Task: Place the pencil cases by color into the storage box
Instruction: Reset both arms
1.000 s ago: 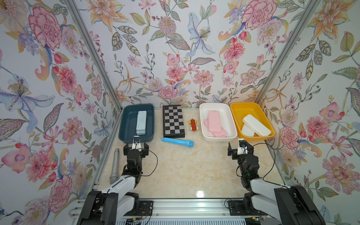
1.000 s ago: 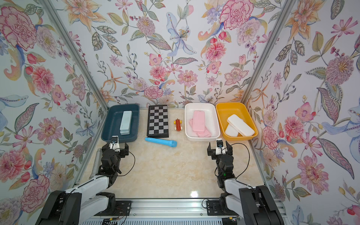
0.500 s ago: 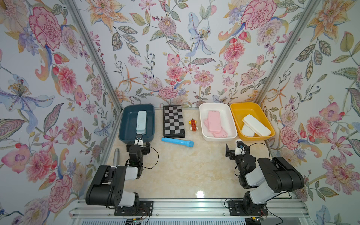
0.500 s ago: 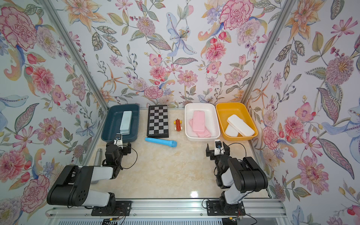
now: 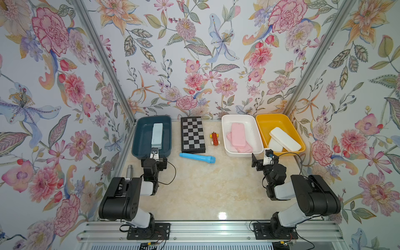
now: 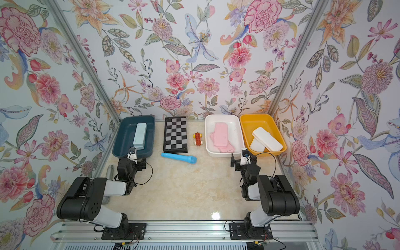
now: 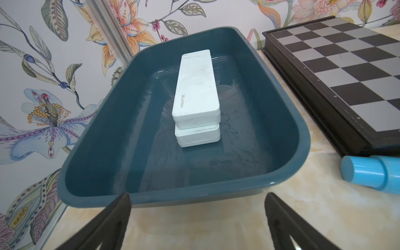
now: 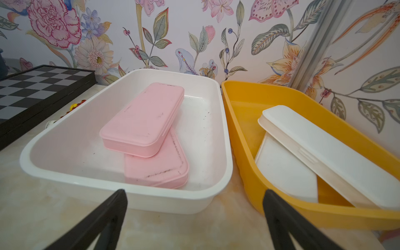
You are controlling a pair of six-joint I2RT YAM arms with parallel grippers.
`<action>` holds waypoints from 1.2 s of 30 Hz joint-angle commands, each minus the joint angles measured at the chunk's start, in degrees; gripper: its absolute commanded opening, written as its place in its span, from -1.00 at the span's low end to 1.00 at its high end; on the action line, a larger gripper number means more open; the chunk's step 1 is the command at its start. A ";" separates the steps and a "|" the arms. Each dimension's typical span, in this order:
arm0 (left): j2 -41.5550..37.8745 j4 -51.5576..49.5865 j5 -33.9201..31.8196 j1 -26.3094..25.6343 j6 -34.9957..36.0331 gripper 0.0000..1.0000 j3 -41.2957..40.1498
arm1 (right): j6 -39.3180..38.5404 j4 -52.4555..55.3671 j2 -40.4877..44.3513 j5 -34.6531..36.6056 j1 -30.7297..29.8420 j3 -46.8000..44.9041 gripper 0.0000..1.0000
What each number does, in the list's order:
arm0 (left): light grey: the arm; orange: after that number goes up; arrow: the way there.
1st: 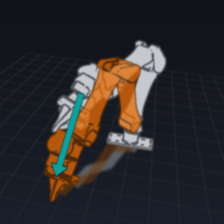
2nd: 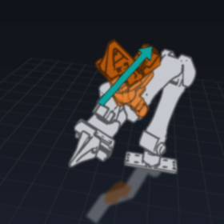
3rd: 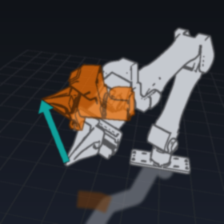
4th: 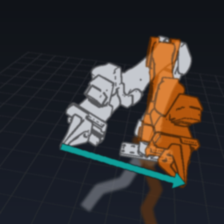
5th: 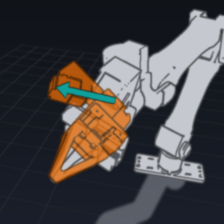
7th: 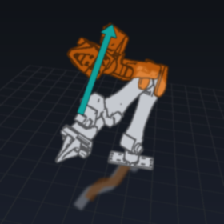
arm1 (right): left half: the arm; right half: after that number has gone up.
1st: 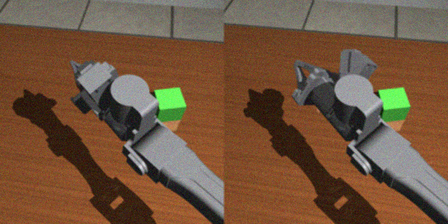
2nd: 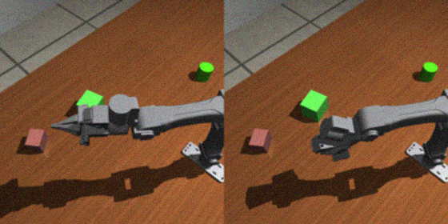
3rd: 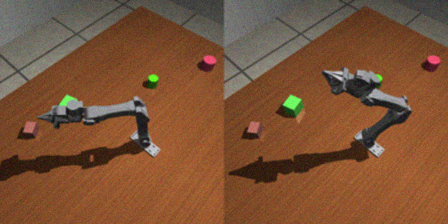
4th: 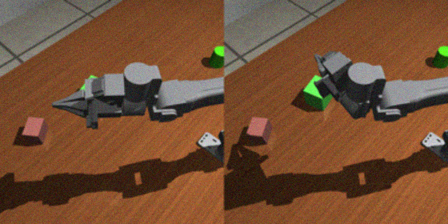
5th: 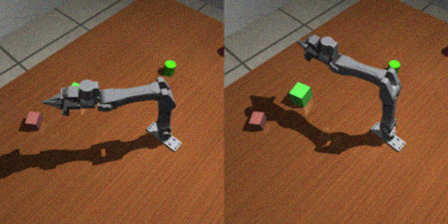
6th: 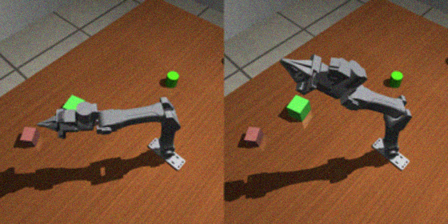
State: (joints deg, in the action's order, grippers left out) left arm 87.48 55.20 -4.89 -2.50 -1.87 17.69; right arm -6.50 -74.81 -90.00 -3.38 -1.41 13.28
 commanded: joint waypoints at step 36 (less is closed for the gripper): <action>0.45 0.12 -0.01 0.13 0.57 0.96 0.92 | 3.55 8.29 1.05 -3.83 1.71 2.37 1.00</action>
State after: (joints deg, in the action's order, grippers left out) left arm 87.50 55.20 -4.86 -2.52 -1.85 17.69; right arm -2.94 -66.83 -89.86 -7.11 0.82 15.11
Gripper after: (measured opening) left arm 0.984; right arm 0.998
